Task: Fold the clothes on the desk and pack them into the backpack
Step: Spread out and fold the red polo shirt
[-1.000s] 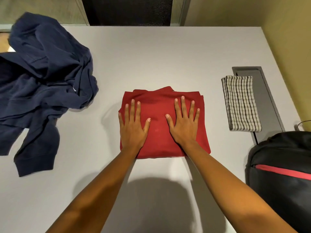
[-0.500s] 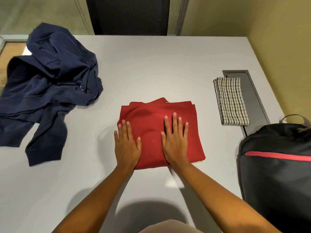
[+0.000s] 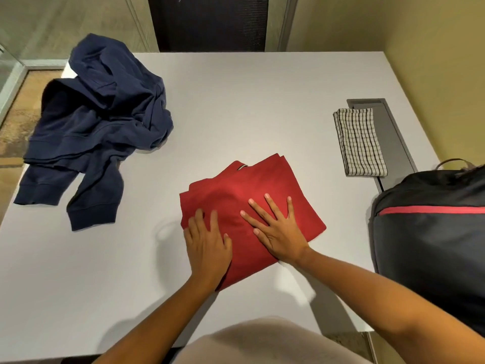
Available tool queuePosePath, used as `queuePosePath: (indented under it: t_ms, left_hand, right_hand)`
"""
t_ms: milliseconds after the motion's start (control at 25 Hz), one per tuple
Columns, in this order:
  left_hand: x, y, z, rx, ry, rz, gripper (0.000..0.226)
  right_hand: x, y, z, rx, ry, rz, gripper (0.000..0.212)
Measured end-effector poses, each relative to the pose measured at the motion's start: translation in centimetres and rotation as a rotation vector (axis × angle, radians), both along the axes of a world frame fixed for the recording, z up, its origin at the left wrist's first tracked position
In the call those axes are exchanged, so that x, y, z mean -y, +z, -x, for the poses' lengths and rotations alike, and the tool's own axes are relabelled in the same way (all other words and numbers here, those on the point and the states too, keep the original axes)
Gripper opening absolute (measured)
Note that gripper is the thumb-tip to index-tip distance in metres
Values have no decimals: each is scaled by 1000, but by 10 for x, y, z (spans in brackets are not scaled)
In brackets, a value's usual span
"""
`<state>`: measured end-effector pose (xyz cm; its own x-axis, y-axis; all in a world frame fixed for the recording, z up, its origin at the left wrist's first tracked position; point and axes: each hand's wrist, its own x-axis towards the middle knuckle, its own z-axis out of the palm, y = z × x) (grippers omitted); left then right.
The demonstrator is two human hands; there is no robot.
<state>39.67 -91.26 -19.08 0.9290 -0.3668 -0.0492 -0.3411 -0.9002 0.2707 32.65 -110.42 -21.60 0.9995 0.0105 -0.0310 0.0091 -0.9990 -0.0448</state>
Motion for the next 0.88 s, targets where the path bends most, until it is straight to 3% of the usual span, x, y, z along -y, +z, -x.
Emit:
queuePosePath:
  t_ms: [120, 200, 360, 480, 680, 880]
  left_hand:
    - [-3, -7, -32, 136, -322, -28, 61]
    - [-15, -17, -58, 90, -431, -43, 63]
    - [-27, -27, -65, 9, -439, -46, 69]
    - [-30, -27, -48, -14, -389, -15, 69]
    - [-57, -21, -12, -51, -358, 1, 73]
    - [-90, 2, -12, -182, -499, 132, 53]
  right_hand:
    - [26, 1, 2, -19, 213, 33, 48]
    - [34, 5, 1, -14, 237, 85, 48]
    - [-24, 14, 11, 131, -108, -118, 49]
    - [-78, 6, 54, 106, -17, -173, 59]
    - [-31, 3, 74, 30, 240, -81, 55]
    - [14, 14, 101, 108, 92, -278, 77]
